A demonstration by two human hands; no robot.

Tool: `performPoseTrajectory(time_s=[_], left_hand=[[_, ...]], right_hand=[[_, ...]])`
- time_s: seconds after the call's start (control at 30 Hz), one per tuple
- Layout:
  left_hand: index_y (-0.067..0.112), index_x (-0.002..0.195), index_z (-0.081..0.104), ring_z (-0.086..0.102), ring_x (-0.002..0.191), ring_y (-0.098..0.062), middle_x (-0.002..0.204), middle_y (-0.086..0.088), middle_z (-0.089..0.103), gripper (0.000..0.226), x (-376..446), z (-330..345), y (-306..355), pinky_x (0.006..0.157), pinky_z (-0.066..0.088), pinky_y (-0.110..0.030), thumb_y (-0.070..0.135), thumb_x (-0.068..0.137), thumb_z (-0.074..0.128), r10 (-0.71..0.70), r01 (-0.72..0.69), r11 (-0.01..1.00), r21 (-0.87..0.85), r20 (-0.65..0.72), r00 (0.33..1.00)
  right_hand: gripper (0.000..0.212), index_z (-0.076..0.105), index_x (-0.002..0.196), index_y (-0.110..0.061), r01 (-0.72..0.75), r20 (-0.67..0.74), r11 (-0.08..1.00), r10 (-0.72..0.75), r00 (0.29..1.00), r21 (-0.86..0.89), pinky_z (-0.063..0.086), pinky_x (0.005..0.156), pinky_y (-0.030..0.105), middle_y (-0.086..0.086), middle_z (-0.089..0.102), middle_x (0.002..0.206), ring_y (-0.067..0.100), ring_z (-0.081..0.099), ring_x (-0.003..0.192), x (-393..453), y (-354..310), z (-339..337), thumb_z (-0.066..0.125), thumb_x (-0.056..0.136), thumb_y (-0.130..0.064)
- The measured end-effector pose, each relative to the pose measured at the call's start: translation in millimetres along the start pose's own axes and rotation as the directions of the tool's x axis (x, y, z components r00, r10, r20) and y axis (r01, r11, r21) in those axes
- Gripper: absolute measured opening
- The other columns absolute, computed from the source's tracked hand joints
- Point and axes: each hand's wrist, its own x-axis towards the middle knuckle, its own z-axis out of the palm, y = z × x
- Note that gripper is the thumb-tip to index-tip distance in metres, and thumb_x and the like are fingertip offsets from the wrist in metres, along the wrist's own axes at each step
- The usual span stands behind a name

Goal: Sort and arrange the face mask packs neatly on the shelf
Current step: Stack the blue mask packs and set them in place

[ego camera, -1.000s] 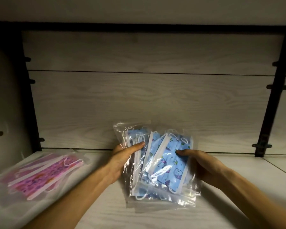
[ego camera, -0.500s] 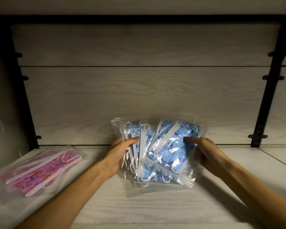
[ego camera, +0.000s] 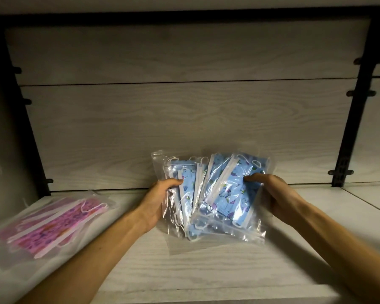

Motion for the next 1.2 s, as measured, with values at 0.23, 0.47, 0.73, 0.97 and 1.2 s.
performPoseTrajectory(time_s=[0.23,0.47,0.73,0.97,1.2], left_hand=[[0.002,0.123,0.068,0.068,0.113,-0.032,0.116,-0.015,0.074,0.044,-4.5,1.4,2.6,0.108,0.046,-0.043,0.02,0.083,0.073,-0.003,0.003,0.999,0.038,0.02,1.0],[0.001,0.12,0.068,0.07,0.11,-0.037,0.114,-0.02,0.074,0.034,-9.6,5.6,2.0,0.095,0.057,-0.041,0.001,0.086,0.071,0.037,-0.037,0.999,0.034,0.022,0.999],[0.003,0.124,0.068,0.068,0.113,-0.035,0.118,-0.017,0.073,0.042,-6.8,3.4,4.9,0.106,0.048,-0.045,0.022,0.086,0.07,0.018,-0.021,0.999,0.033,0.083,0.996],[0.002,0.125,0.062,0.072,0.105,-0.031,0.115,-0.018,0.074,0.051,-10.1,1.0,-2.0,0.088,0.061,-0.036,-0.01,0.077,0.075,0.025,-0.045,0.996,0.083,0.233,0.972],[0.002,0.128,0.058,0.063,0.119,-0.045,0.118,-0.021,0.072,0.055,-8.9,-2.2,-2.7,0.111,0.04,-0.064,-0.005,0.077,0.077,0.041,-0.059,0.993,0.103,0.171,0.984]], right_hand=[[0.009,0.066,0.098,0.001,0.035,-0.065,0.992,-0.027,0.998,0.125,0.058,0.056,0.027,0.012,0.075,0.077,0.021,0.073,0.066,-2.4,-1.7,2.2,0.061,0.094,-0.005],[0.023,0.059,0.121,0.002,0.036,-0.071,0.985,-0.024,0.997,0.171,0.062,0.073,0.034,0.02,0.072,0.113,0.029,0.072,0.093,-6.2,-2.0,4.2,0.053,0.101,-0.008],[0.014,0.062,0.101,-0.006,0.085,-0.151,0.971,-0.051,0.987,0.225,0.058,0.067,0.033,0.012,0.072,0.095,0.021,0.073,0.076,-1.6,-1.3,0.9,0.049,0.103,-0.01],[0.012,0.057,0.105,-0.006,0.072,-0.177,0.96,-0.024,0.984,0.272,0.048,0.104,0.052,0.021,0.067,0.12,0.036,0.066,0.112,3.9,1.6,-3.6,0.046,0.104,-0.009],[0.027,0.057,0.124,0.001,0.174,-0.303,0.975,-0.126,0.945,0.138,0.05,0.104,0.051,0.021,0.068,0.12,0.037,0.066,0.112,3.7,0.3,-2.9,0.057,0.098,-0.007]])
